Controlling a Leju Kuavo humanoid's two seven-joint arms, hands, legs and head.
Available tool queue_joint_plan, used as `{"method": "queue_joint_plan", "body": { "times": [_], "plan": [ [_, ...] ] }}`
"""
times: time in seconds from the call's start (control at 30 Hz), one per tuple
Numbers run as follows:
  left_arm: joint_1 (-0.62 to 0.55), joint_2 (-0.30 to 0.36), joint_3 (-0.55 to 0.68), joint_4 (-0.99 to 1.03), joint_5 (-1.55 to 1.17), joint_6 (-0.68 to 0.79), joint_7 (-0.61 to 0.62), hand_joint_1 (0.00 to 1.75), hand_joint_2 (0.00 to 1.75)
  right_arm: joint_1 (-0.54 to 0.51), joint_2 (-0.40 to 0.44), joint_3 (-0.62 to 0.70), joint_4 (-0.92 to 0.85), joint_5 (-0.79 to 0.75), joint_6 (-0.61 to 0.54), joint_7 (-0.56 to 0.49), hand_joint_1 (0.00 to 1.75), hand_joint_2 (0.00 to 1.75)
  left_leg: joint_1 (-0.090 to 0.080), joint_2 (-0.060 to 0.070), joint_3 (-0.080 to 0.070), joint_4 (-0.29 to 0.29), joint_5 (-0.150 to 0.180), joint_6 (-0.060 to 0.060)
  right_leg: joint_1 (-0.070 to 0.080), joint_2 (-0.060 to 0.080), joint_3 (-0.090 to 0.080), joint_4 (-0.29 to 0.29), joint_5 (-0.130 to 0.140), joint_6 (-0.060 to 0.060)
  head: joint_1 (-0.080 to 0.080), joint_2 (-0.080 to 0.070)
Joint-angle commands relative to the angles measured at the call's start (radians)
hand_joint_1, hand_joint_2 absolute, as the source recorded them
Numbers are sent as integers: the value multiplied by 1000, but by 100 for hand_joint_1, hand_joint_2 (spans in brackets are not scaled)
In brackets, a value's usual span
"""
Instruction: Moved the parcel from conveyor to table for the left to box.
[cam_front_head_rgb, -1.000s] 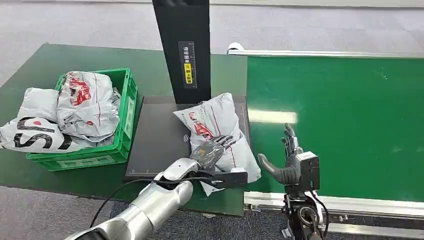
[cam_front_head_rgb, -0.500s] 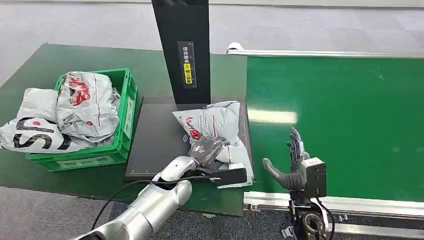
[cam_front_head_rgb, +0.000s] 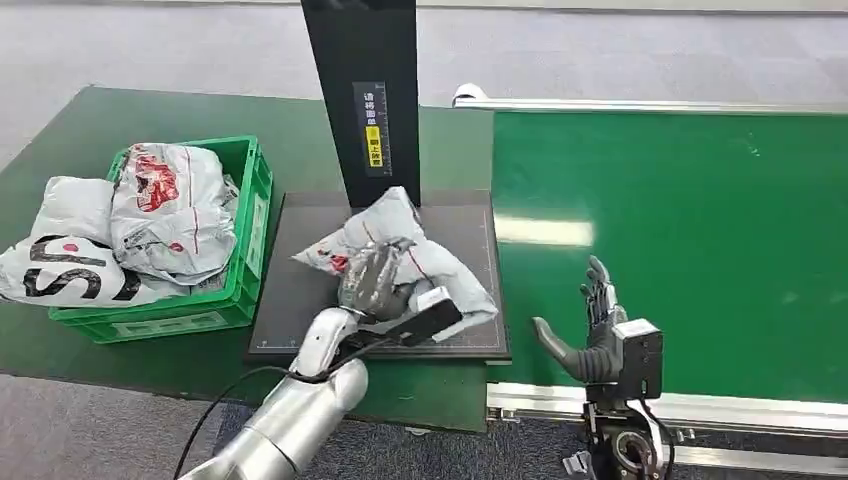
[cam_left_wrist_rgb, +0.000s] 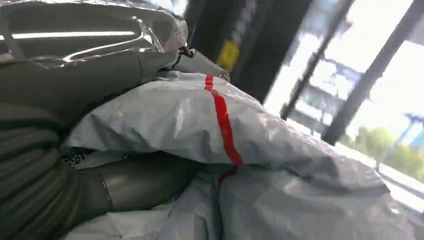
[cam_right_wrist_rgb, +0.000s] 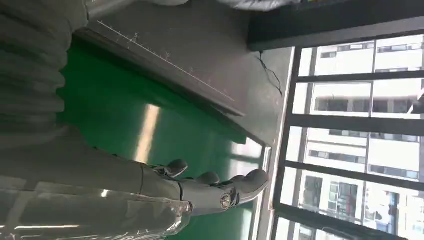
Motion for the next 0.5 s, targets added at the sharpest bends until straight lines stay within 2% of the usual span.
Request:
{"method": "queue_joint_plan", "body": {
  "times": [0.03, 0.1, 0.17, 0.23, 0.27, 0.33, 0.4, 0.43, 0.5],
  "plan": [
    [94, 69, 178, -337, 92, 212, -182, 175, 175, -9, -30, 12, 32, -29, -28, -27, 0, 175, 0, 4, 2, -1, -1, 0, 0, 3, 1, -1, 0, 0, 0, 0],
    [109, 36, 301, -397, 46, 212, -261, 175, 175, -14, -34, 22, 46, -37, -38, -36, 0, 175, 0, 4, 0, 0, -1, 0, 0, 3, -1, -1, 0, 0, 0, 0],
    [117, -15, 449, -456, -145, 212, -318, 175, 175, -21, -42, 36, 61, -44, -42, -39, 0, 175, 0, 4, 0, 0, -1, 0, 1, 3, 0, -1, 0, 0, 0, 0],
    [103, -20, 486, -430, -167, 212, -321, 175, 175, -23, -45, 40, 70, -50, -48, -43, 0, 175, 1, 4, -1, 1, -1, 0, 1, 3, -1, -1, 1, 0, 0, 0],
    [90, -32, 550, -442, -237, 212, -327, 175, 175, -21, -48, 45, 73, -55, -50, -47, 0, 175, 1, 4, -1, 0, -1, 0, 1, 3, -1, -1, 1, 0, 0, 0],
    [90, -32, 550, -442, -237, 212, -327, 175, 175, -21, -48, 45, 73, -55, -50, -47, 0, 175, 0, 3, -1, 0, 0, 0, 1, 2, -1, 0, 1, 0, 0, 0],
    [66, -46, 638, -469, -290, 212, -356, 175, 175, -22, -51, 52, 74, -62, -52, -51, 0, 175, 0, 4, 0, 0, 0, 0, 1, 3, -1, -1, 1, 0, 0, 0],
    [28, -33, 689, -429, -362, 212, -332, 175, 175, -25, -54, 59, 78, -68, -55, -52, 0, 175, 1, 4, 0, 0, -1, 0, 1, 3, 0, -1, 1, -1, 0, 0],
    [-27, 26, 697, -360, -451, 212, -242, 175, 175, -28, -58, 63, 80, -75, -60, -53, 0, 175, 1, 3, -1, 0, 0, 0, 1, 1, -1, 0, 0, -1, 0, 0]
  ]
}}
